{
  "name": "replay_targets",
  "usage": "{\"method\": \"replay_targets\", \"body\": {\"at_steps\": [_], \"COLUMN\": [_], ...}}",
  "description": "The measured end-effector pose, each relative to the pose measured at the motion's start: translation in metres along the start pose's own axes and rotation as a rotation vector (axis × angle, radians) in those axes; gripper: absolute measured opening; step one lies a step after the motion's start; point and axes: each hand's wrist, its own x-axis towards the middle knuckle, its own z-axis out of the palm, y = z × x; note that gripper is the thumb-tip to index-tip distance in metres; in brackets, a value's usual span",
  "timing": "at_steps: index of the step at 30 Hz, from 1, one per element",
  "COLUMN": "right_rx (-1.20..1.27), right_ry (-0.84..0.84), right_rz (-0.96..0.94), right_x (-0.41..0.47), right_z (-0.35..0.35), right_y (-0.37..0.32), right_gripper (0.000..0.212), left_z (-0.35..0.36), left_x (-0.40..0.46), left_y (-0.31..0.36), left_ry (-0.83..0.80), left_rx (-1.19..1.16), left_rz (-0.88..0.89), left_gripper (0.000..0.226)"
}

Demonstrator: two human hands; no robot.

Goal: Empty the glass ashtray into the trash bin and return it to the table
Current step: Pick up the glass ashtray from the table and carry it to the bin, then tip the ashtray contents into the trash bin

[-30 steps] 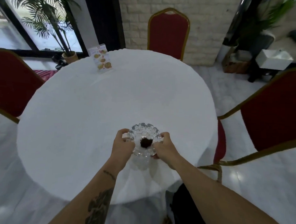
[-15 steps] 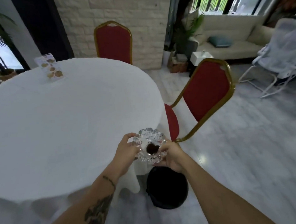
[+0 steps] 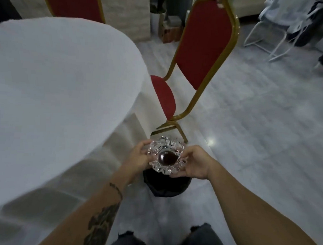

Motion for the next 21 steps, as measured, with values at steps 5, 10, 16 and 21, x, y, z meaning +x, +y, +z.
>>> {"method": "replay_targets", "body": {"at_steps": [5,10,16,21], "right_rx": [0.035,-0.012,-0.085,-0.018], "right_ry": [0.046,0.159,0.306,0.362], "right_rz": [-0.018,-0.054,-0.156,-0.207], "right_x": [0.067,0.14,0.215,0.243], "right_z": [-0.057,-0.109,-0.165,-0.183], "right_y": [0.045,0.095,0.146,0.165], "right_gripper": [0.073,0.052,0.052,0.039], "left_z": [0.013,0.017,0.009,0.003], "left_x": [0.065,0.133,0.185,0.233], "left_y": [-0.075,-0.165,-0.256,-0.313], "left_ry": [-0.014,0.133,0.28,0.325], "left_rx": [0.05,0.162,0.476,0.529], "left_rz": [-0.006,0.019,0.113,0.05], "left_gripper": [0.041,0.019,0.036,0.062]}}
